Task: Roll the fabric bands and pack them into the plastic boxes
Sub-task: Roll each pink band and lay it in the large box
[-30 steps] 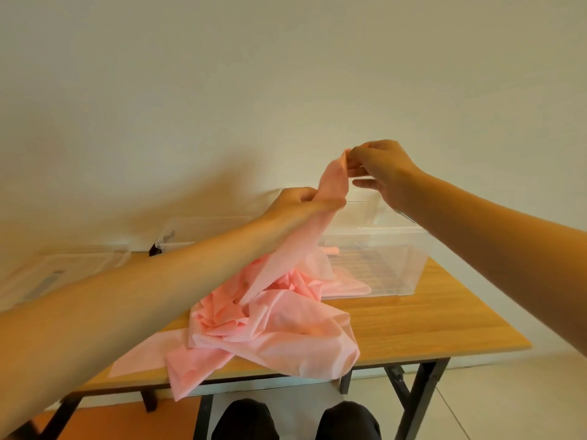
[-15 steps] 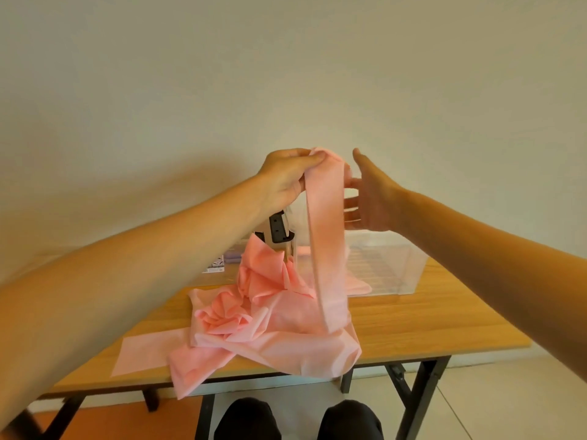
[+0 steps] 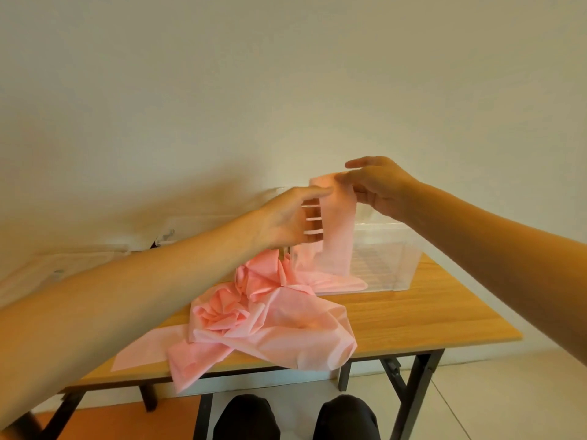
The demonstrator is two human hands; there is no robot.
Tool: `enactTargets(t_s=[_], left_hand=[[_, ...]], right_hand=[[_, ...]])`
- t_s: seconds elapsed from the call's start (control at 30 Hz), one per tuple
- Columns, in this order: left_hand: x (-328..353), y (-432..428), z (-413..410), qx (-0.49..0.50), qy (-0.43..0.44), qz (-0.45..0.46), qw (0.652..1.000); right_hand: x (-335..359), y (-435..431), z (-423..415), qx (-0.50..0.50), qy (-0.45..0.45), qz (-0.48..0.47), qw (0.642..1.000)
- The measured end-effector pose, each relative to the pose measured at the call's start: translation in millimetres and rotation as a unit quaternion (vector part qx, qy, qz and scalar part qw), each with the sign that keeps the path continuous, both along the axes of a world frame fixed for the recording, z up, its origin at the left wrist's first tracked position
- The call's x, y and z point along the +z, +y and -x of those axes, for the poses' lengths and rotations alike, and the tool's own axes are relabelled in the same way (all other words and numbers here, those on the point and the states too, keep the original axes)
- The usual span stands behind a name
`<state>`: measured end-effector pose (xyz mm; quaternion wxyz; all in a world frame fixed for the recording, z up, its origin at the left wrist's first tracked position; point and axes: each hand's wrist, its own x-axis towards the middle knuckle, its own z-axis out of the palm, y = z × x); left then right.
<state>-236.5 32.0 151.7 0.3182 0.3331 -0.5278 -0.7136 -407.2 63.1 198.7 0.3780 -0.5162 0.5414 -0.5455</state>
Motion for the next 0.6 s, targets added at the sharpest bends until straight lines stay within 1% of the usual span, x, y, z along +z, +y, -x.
enactTargets(t_s=[0.1, 0.17, 0.27, 0.3, 0.37, 0.4, 0.43, 0.47, 0.5, 0.53, 0.6], left_hand=[[-4, 5, 0, -0.002, -0.006, 0.041, 0.999], [-2, 7, -3, -0.012, -0.016, 0.036, 0.999], [2, 11, -10, -0.020, -0.038, 0.038, 0.998], [4, 11, -12, -0.012, -0.037, 0.053, 0.998], [8, 8, -15, 0.026, -0.027, 0.097, 0.995], [10, 6, -17, 0.051, -0.021, 0.116, 0.992], [12, 4, -18, 0.072, -0.017, 0.131, 0.989], [14, 1, -19, 0.089, -0.013, 0.137, 0.986], [15, 0, -20, 0.098, -0.005, 0.141, 0.985], [16, -1, -20, 0.105, 0.003, 0.140, 0.985], [15, -3, -18, 0.118, 0.029, 0.118, 0.986]], right_hand=[[0, 1, 2, -0.034, 0.052, 0.004, 0.998], [-1, -1, 6, -0.065, 0.061, 0.012, 0.996], [-4, -2, 9, -0.092, 0.027, 0.017, 0.995], [-5, -1, 8, -0.081, 0.006, 0.006, 0.997], [-9, 3, 5, -0.038, -0.020, -0.046, 0.998], [-11, 7, 3, -0.021, -0.004, -0.081, 0.996], [-13, 10, 1, -0.020, 0.039, -0.108, 0.993], [-15, 13, -1, -0.036, 0.096, -0.111, 0.988], [-18, 15, -4, -0.062, 0.149, -0.086, 0.983], [-20, 18, -7, -0.089, 0.195, -0.039, 0.976], [-24, 24, -13, -0.124, 0.274, 0.100, 0.948]])
